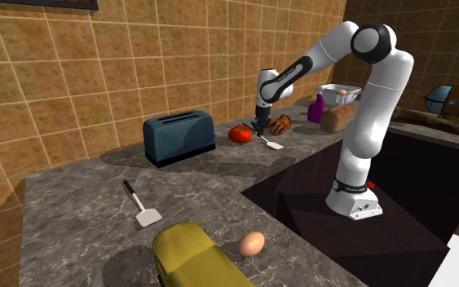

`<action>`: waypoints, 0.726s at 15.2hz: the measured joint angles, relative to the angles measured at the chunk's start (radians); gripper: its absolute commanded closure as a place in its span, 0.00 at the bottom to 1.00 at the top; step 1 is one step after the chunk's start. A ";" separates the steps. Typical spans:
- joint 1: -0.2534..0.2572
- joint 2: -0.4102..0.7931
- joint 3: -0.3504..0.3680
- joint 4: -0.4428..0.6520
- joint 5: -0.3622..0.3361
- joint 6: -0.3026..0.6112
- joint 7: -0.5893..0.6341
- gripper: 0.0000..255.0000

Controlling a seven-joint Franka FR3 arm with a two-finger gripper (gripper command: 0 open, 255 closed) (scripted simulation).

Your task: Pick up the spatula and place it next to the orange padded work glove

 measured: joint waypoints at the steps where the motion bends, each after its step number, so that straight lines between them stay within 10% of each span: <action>1: 0.000 0.008 -0.001 -0.005 0.003 0.013 -0.002 1.00; 7: 0.001 0.021 -0.003 -0.008 0.008 0.029 -0.007 1.00; 8: 0.001 0.021 -0.003 -0.008 0.008 0.029 -0.007 0.00; 11: 0.001 0.021 -0.003 -0.008 0.008 0.029 -0.007 0.00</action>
